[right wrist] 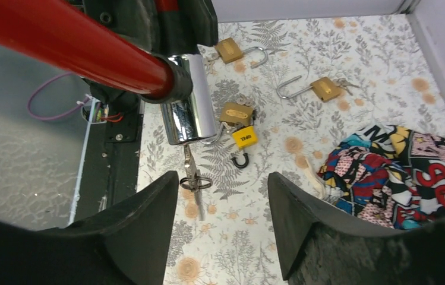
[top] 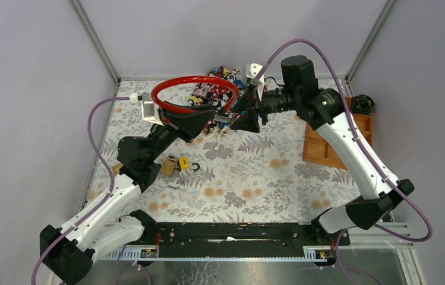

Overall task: Lock with the key
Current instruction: Lock the lock.

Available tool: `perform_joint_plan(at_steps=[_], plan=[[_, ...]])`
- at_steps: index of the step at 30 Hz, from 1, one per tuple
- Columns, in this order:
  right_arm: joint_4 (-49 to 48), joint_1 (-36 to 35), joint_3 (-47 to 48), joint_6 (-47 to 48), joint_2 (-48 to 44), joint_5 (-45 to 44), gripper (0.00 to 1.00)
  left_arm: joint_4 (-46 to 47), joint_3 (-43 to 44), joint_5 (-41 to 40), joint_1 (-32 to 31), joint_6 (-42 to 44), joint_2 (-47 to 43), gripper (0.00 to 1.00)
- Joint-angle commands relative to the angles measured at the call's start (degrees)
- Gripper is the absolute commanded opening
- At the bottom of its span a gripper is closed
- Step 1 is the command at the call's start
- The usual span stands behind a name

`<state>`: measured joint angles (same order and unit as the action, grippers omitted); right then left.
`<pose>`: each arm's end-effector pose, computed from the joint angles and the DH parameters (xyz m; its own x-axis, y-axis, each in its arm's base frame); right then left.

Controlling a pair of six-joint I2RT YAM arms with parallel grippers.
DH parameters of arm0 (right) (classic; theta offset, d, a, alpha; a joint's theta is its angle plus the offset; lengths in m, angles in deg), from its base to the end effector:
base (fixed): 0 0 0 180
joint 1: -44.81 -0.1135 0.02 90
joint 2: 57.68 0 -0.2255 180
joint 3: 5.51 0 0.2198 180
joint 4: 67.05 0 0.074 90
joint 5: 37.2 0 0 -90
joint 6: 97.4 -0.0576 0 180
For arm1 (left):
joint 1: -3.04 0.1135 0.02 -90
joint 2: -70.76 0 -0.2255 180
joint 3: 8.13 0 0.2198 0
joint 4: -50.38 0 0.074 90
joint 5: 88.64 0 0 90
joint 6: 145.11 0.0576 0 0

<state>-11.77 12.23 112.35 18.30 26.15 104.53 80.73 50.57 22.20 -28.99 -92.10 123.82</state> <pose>0.2117 0.1890 0.4209 0.1368 -0.2313 -0.9632 -0.9885 0.0306 -0.1478 0.1643 -0.1270 0.3905 -0.0471 -0.6338 -0.7721 0.8906 0.3234 -0.3198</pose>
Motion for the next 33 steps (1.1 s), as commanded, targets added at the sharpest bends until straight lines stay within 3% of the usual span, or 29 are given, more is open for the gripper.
perform_joint_plan(at_steps=[1, 9, 12, 15, 24, 29, 33], plan=[[-8.2, -0.4, -1.9, -5.8, -2.1, 3.5, 0.61, 3.5, 1.4, 0.3, 0.4, -0.9, -0.6, 0.00], [-10.4, -2.3, -3.3, -6.9, -2.4, 2.9, 0.51, 2.8, 1.4, 0.6, 0.4, -0.2, -0.5, 0.00], [-9.3, -2.5, -3.0, -6.0, -2.2, 2.1, 0.32, 2.8, 1.4, 0.7, 0.4, 0.0, -0.4, 0.00], [-7.7, -2.8, -3.2, -3.9, -2.4, 1.9, 0.00, 2.4, 1.6, 1.0, 0.4, 0.6, -0.5, 0.00], [-14.6, -1.6, -17.6, 1.4, -9.1, -4.7, 0.00, -1.5, 6.5, 2.0, 3.3, 2.4, -0.4, 0.00], [-22.8, 7.2, -30.7, -1.5, -12.1, -2.0, 0.00, 3.0, 10.9, 3.1, 7.1, 1.5, 0.1, 0.00], [-23.9, 9.0, -37.2, 1.1, -14.2, -3.5, 0.00, -4.7, 13.6, 8.2, 9.5, 4.7, -0.3, 0.00]])
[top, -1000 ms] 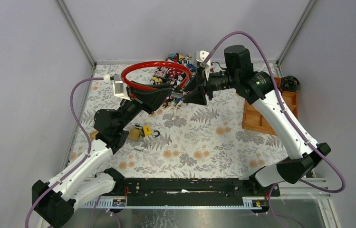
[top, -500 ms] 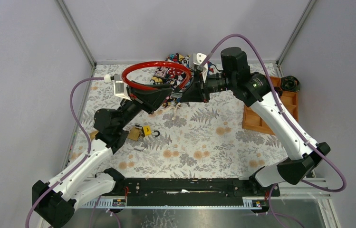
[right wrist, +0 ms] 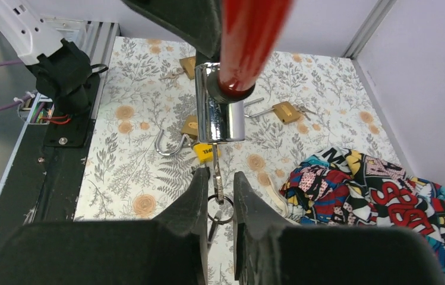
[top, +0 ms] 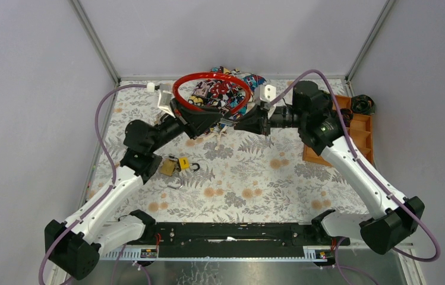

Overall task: Lock with the key
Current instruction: Lock the lock, then place the lock at the center of the board.

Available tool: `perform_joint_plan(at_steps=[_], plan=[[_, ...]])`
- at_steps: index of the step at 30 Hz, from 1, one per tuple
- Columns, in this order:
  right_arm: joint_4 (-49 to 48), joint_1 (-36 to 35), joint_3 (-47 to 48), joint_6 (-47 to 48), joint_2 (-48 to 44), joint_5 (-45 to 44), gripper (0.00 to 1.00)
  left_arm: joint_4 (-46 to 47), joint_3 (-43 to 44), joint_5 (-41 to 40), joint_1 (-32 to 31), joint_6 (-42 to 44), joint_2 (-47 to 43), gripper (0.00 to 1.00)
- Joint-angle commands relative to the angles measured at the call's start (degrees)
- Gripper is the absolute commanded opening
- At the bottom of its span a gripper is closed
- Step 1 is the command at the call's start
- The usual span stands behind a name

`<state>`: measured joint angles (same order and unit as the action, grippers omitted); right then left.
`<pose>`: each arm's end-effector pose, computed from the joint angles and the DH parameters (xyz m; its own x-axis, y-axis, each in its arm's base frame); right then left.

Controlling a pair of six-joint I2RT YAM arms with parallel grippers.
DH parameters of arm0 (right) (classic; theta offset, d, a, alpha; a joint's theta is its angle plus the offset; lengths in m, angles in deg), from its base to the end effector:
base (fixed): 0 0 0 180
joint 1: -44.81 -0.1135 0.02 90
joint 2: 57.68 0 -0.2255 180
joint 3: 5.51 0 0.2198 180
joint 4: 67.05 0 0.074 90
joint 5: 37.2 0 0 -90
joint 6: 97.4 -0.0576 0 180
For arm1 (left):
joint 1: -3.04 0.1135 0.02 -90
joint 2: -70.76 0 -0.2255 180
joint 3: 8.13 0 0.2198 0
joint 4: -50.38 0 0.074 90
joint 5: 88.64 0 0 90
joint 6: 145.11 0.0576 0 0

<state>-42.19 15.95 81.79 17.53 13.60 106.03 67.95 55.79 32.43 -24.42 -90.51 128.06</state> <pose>0.2108 0.1688 0.3711 0.2919 -0.1272 -0.9479 -0.9474 0.0977 -0.3049 0.1895 -0.1320 0.3791 -0.1744 -0.4685 -0.8661 0.8731 0.3331 -0.3560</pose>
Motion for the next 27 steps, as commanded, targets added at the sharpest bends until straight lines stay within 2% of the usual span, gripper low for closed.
perform_joint_plan(at_steps=[1, 5, 8, 11, 14, 17, 19, 22, 24, 27], plan=[[7.0, 5.2, -7.1, 2.1, -1.9, -5.1, 0.00, 4.6, 9.2, -1.1, 5.4, 4.8, -4.5, 0.00], [10.3, 5.5, -8.9, 3.0, -3.1, -6.7, 0.00, -5.8, 11.8, -0.3, 8.7, 9.6, -4.2, 0.00], [10.0, 8.4, -12.9, 2.3, -3.7, -4.9, 0.00, -2.2, 13.0, -0.5, 12.5, 7.0, -3.2, 0.00], [3.1, 9.1, -16.6, -2.8, -5.4, -0.9, 0.00, 2.6, 11.9, 0.4, 13.7, 3.4, -3.3, 0.00], [-3.7, 9.1, -17.2, -9.6, -5.2, 4.2, 0.00, 3.4, 9.5, 1.9, 13.7, -1.2, -3.7, 0.00], [-3.4, 9.1, -16.2, -10.1, -5.8, 4.2, 0.00, 2.4, 7.0, 2.0, 13.6, -2.1, -3.9, 0.00], [-0.9, 9.1, -15.5, -9.9, -6.3, 1.2, 0.00, 1.4, 6.9, 1.3, 13.6, -0.7, -4.0, 0.00], [6.2, 9.3, -13.3, -9.9, -4.5, -6.2, 0.00, 0.0, 6.0, 1.9, 13.6, 6.0, -4.4, 0.00], [9.5, 9.3, -12.6, -13.9, -1.9, -9.2, 0.00, -5.7, 4.8, 2.0, 12.9, 11.3, -4.2, 0.00], [13.3, 9.3, -14.1, -21.5, 1.7, -16.8, 0.00, -25.6, 5.8, -1.7, 9.1, 18.6, -1.6, 0.00]])
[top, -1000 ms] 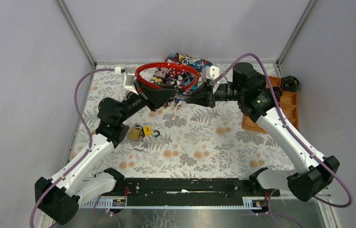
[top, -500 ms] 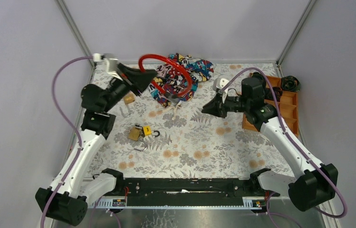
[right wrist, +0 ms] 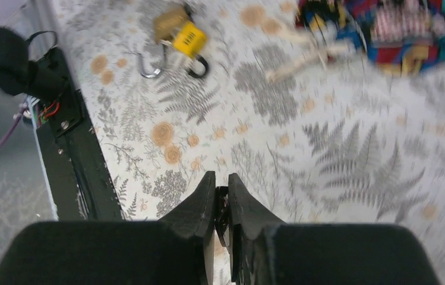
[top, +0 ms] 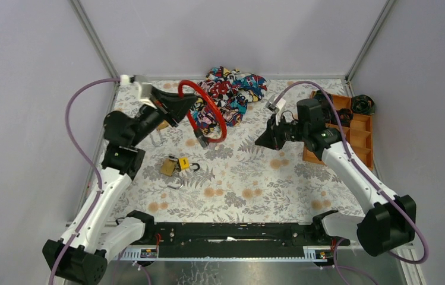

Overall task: Lock with the key
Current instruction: Place the lock at the center of the board.

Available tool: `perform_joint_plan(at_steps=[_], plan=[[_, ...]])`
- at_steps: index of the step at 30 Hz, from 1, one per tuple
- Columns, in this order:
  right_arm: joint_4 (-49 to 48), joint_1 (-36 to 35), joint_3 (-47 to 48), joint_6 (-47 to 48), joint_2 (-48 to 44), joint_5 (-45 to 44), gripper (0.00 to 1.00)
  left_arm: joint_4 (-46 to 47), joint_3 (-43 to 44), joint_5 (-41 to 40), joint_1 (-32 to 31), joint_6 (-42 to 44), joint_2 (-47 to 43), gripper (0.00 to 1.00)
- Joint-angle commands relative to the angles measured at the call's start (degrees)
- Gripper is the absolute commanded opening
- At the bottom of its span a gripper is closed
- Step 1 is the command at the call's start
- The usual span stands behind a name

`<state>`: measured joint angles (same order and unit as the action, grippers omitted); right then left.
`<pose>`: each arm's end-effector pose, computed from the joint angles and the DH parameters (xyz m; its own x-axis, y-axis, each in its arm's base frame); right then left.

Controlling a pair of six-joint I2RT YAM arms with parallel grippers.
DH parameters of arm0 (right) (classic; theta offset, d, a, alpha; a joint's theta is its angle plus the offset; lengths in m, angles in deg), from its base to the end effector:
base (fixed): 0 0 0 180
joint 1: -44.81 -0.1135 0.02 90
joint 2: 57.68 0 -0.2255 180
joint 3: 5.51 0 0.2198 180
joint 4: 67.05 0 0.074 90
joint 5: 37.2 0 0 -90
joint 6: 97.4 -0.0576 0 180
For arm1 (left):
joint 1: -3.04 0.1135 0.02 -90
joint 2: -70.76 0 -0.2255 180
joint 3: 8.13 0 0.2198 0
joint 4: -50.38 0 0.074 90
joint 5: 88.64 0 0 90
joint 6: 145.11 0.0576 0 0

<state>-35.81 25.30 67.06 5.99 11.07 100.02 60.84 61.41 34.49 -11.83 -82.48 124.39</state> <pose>0.2291 0.1260 0.2862 -0.2275 -0.2475 -0.9418 -0.9186 0.3755 0.1232 0.1922 -0.0836 0.4096 0.0649 -0.4156 -0.9073 0.8085 0.5548 -0.1963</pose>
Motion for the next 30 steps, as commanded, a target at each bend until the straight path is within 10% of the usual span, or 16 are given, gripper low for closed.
perform_joint_plan(at_steps=[1, 7, 22, 24, 26, 30], plan=[[8.3, -0.1, -0.2, -12.2, 5.1, -15.5, 0.00, -22.5, -1.0, -5.4, -5.3, 12.1, 2.4, 0.00], [11.4, 0.1, -2.1, -21.3, 11.4, -26.0, 0.00, -29.9, -8.5, -16.2, -19.2, 6.4, 6.4, 0.00], [13.7, 4.0, -3.9, -22.4, 15.2, -42.1, 0.00, -3.8, -10.0, -27.6, -32.8, -17.7, 36.3, 0.01], [14.9, 4.1, -2.4, -21.7, 15.4, -45.5, 0.00, -3.5, -10.1, -30.1, -34.3, -16.4, 37.7, 0.37], [16.2, 4.1, -0.4, -21.4, 14.8, -50.2, 0.00, -2.5, -10.5, -31.1, -35.8, -13.2, 37.2, 0.93], [17.0, 3.8, 4.6, -20.3, 11.4, -58.9, 0.00, -1.3, -10.6, -32.8, -36.8, -2.0, 31.9, 0.99]])
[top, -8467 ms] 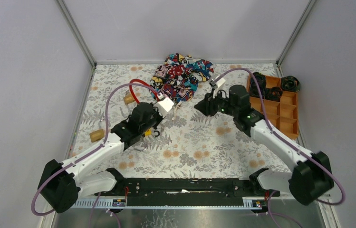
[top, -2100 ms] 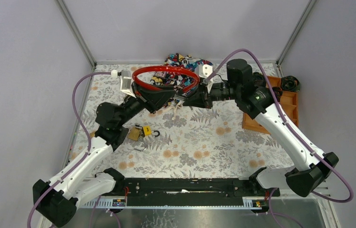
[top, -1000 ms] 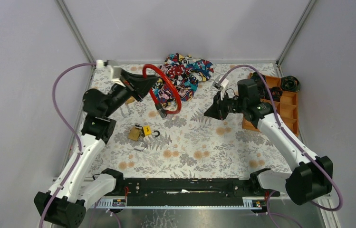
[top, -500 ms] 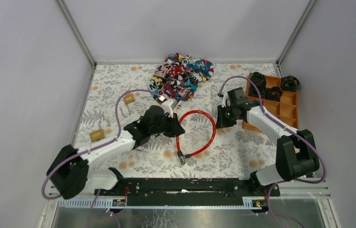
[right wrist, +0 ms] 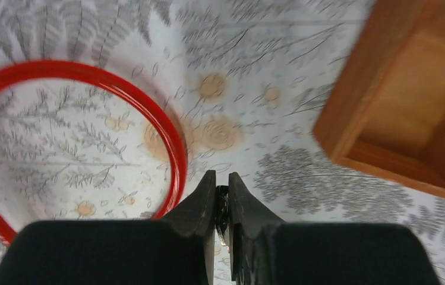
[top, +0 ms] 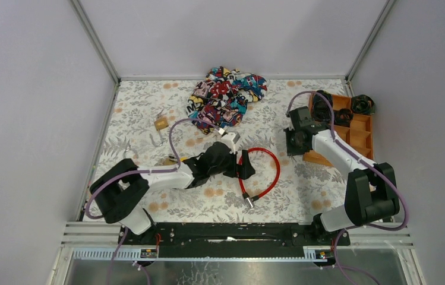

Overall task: Lock with the key
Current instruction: Place the lock at the center of the board, then pick up the lock from the center of the board.

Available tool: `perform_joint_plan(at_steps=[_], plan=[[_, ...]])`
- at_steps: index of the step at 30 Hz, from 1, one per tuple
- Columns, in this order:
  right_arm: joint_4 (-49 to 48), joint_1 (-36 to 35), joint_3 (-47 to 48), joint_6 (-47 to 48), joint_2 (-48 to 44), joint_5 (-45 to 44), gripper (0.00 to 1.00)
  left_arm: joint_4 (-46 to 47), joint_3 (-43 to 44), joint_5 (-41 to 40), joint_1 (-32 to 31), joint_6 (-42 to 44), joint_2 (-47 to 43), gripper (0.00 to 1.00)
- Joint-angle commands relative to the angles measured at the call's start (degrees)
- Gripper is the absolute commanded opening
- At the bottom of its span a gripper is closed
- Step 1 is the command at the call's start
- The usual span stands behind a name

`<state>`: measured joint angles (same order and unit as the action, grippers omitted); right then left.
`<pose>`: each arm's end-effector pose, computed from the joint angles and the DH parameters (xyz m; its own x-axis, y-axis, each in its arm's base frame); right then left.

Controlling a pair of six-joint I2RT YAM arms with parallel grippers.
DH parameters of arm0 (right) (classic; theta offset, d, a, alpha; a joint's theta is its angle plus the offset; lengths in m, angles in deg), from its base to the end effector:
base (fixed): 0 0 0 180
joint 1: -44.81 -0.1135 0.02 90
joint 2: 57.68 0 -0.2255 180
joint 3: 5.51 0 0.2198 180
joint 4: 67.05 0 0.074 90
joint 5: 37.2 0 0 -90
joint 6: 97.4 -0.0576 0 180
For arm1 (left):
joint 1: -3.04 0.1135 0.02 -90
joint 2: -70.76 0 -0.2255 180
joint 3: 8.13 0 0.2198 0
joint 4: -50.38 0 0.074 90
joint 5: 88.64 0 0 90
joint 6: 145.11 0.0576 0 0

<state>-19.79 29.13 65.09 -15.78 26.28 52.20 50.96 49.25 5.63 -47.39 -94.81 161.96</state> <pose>0.2646 0.0737 0.1723 -0.8687 -0.0925 -0.4867 -0.1402 0.9882 0.0625 0.1988 -0.2473 0.1446 -0.7850 -0.0500 -0.6174 0.3989 0.7217 -0.5657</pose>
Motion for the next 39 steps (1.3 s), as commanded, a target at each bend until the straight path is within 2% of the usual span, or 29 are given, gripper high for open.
perform_joint_plan(at_steps=[1, 4, 6, 8, 9, 10, 11, 13, 14, 16, 18, 19, 20, 22, 24, 26, 29, 31, 39], plan=[[0.7, -0.5, 7.7, 1.5, -4.6, -12.2, 0.00, 8.5, 1.7, -4.0, -1.1, 15.1, -7.7, 0.99], [-1.3, -7.5, 9.1, 5.9, -6.7, -9.7, 0.00, 7.7, 0.9, -2.9, -0.2, 33.9, -14.9, 0.99], [-1.2, -13.3, 8.7, 7.9, -6.4, -1.4, 0.00, 2.0, -0.3, 2.6, 3.2, 46.7, -20.1, 0.98], [1.1, -15.3, 9.0, 4.3, -4.1, 6.4, 0.00, -8.2, -0.1, 13.6, 10.4, 56.5, -24.5, 0.99], [2.6, -15.5, 8.9, 2.0, -2.9, 7.7, 0.00, -16.2, 0.6, 22.1, 14.5, 61.9, -25.9, 0.98], [3.7, -15.6, 8.6, 0.1, -1.7, 7.4, 0.00, -24.7, 2.0, 26.6, 19.1, 68.7, -26.9, 0.98], [4.2, -15.9, 7.9, -0.7, -0.9, 7.1, 0.00, -32.6, 3.5, 29.2, 23.0, 75.0, -27.0, 0.98], [3.6, -16.7, 5.9, -2.2, 0.1, 8.7, 0.05, -46.0, 6.6, 29.4, 29.5, 85.0, -26.1, 0.98], [3.2, -17.1, 5.1, -2.9, 0.5, 9.8, 0.11, -52.0, 7.8, 28.8, 32.2, 89.0, -25.5, 0.97], [4.0, -17.4, 5.1, -3.4, 1.6, 9.9, 0.39, -63.2, 9.6, 28.1, 37.5, 101.4, -25.0, 0.93], [6.2, -17.6, 6.6, -2.8, 1.9, 7.8, 0.55, -71.2, 9.7, 26.1, 42.2, 113.1, -25.0, 0.92], [6.9, -17.6, 7.5, -2.3, 1.7, 6.9, 0.75, -75.1, 9.7, 24.7, 44.5, 118.9, -24.6, 0.92], [7.3, -17.6, 8.3, -2.1, 1.1, 6.2, 0.89, -78.8, 9.8, 23.0, 46.8, 125.3, -23.6, 0.91], [6.8, -17.6, 9.4, -1.7, -0.1, 6.3, 0.97, -83.8, 10.2, 19.0, 49.6, 134.7, -20.3, 0.87], [5.1, -17.6, 9.6, -1.8, -1.2, 7.9, 0.97, -83.3, 10.5, 18.9, 52.0, 138.7, -17.1, 0.84], [3.7, -17.6, 9.0, -1.9, -2.1, 9.0, 0.96, -79.0, 9.7, 24.0, 54.0, 141.1, -15.1, 0.85], [2.4, -17.7, 7.6, -2.3, -3.2, 8.9, 0.96, -68.3, 5.3, 31.2, 54.3, 143.5, -14.0, 0.93], [2.5, -17.6, 7.0, -2.4, -3.7, 8.6, 0.96, -64.6, 2.5, 31.8, 54.4, 148.5, -12.2, 0.94], [2.4, -17.7, 5.8, -0.7, -6.1, 5.7, 0.95, -59.8, 2.4, 29.8, 54.1, 150.9, -4.9, 0.94]])
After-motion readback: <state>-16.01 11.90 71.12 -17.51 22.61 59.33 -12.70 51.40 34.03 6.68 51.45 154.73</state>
